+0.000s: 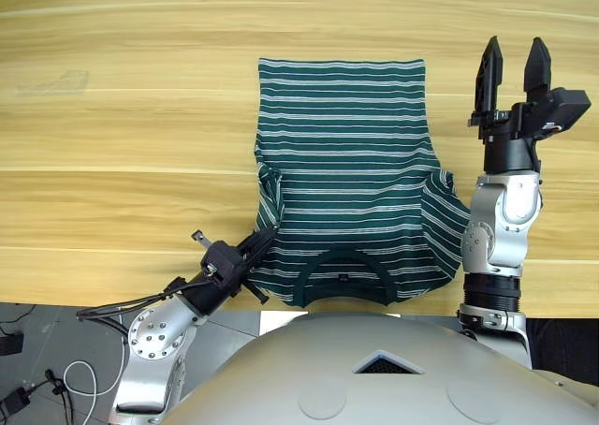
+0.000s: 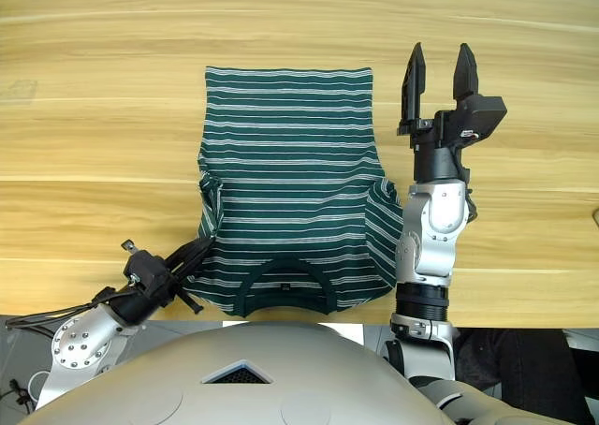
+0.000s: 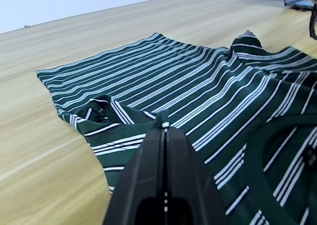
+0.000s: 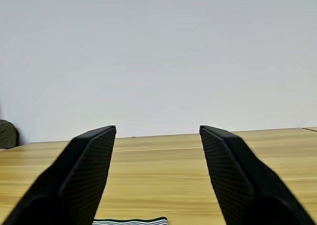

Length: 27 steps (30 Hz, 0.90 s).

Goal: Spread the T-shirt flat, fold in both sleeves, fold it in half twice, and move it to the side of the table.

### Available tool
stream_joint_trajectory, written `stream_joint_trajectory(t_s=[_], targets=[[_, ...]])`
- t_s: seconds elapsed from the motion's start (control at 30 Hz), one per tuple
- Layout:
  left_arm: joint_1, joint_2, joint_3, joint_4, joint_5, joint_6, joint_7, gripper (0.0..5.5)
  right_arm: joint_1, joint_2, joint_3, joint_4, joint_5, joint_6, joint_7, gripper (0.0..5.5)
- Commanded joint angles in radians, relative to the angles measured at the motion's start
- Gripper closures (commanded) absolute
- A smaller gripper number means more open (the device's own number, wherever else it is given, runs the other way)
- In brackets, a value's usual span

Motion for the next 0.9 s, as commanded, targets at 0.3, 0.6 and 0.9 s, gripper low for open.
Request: stream_joint_trajectory(t_s=[0.3,0.6,0.9], targets=[[0.005,0.028,-0.032,0.017,0.089,-0.010,0.021,5.49,-0.008,0.006,0.002,0.012,-0.004,-0.004,0.013,2.37],[0.012,0.122,-0.053,0.019,0.085,-0.005,-0.067,5.13,-0.024,0.010,0.001,0.037,-0.011,-0.006,0.013,2.37],[0.056,0.178,-0.069,-0.068,-0.113,0.036,-0.188,3.66,-0.041,0.007,0.003,0.065,-0.011,-0.007,0.021,2.37]])
